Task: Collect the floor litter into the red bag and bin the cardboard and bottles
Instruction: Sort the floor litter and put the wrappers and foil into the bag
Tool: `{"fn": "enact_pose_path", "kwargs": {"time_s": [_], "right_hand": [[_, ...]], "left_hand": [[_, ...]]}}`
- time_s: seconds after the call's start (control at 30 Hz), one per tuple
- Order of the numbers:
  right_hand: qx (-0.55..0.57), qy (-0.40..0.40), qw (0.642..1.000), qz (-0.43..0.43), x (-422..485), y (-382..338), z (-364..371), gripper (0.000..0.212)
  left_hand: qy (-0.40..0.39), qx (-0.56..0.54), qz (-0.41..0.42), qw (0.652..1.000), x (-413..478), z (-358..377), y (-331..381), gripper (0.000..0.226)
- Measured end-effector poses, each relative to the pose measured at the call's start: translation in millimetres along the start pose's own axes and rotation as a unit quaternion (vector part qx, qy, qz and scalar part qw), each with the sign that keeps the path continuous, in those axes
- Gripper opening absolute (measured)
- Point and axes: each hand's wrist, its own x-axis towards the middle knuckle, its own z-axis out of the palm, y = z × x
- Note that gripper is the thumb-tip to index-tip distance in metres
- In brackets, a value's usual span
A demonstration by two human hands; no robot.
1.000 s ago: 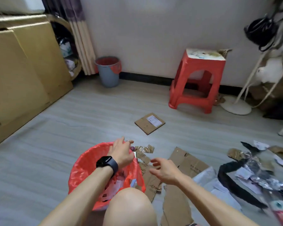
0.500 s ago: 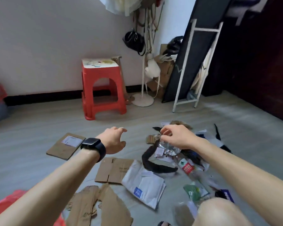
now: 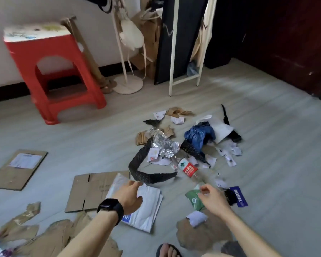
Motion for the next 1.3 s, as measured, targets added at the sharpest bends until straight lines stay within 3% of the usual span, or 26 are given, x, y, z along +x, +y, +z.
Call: {"fn": "enact_pose_path", "kwargs": {"time_s": [0.13, 0.37, 0.47, 0.57, 0.63, 0.73, 0.83, 1.0, 1.07, 1.17, 1.3], "right_hand": [[-0.062, -0.012, 0.995, 0.074, 34, 50, 35, 0.042], [-0.178, 0.007, 0.978, 0.105, 90, 72, 89, 0.068], [-0.269, 0.045, 0.958, 0.083, 93, 70, 113, 0.055], [-0.311, 0.082, 0.947, 0.012, 89, 64, 131, 0.047], [-0.32, 0.097, 0.942, -0.025, 87, 65, 136, 0.049], [-0.274, 0.103, 0.954, -0.057, 81, 50, 131, 0.035], [-0.179, 0.11, 0.973, -0.095, 70, 17, 118, 0.014], [-0.068, 0.071, 0.979, -0.178, 50, -67, 95, 0.024], [-0.061, 0.05, 0.972, -0.219, 38, -107, 88, 0.026], [-0.069, 0.018, 0.952, -0.298, 11, -172, 83, 0.025], [-0.131, -0.038, 0.899, -0.416, -43, -284, 95, 0.022]], "left_hand": [[-0.022, 0.01, -0.042, 0.999, 53, 37, -1, 0.073], [0.079, 0.059, -0.115, 0.988, 150, 49, -16, 0.072], [0.055, 0.04, -0.147, 0.987, 168, 54, -28, 0.047], [0.043, 0.034, -0.127, 0.99, 167, 54, -37, 0.03], [0.07, 0.008, -0.103, 0.992, 159, 52, -40, 0.026], [0.113, -0.048, -0.099, 0.987, 141, 35, -41, 0.018], [0.161, -0.073, -0.09, 0.98, 114, 4, -44, 0.013], [0.254, -0.072, -0.101, 0.959, 48, -64, -75, 0.014], [0.288, -0.04, -0.112, 0.95, 15, -91, -97, 0.03], [0.33, 0.043, -0.139, 0.933, -51, -126, -142, 0.029], [0.389, 0.037, -0.238, 0.889, -170, -158, -217, 0.025]]}}
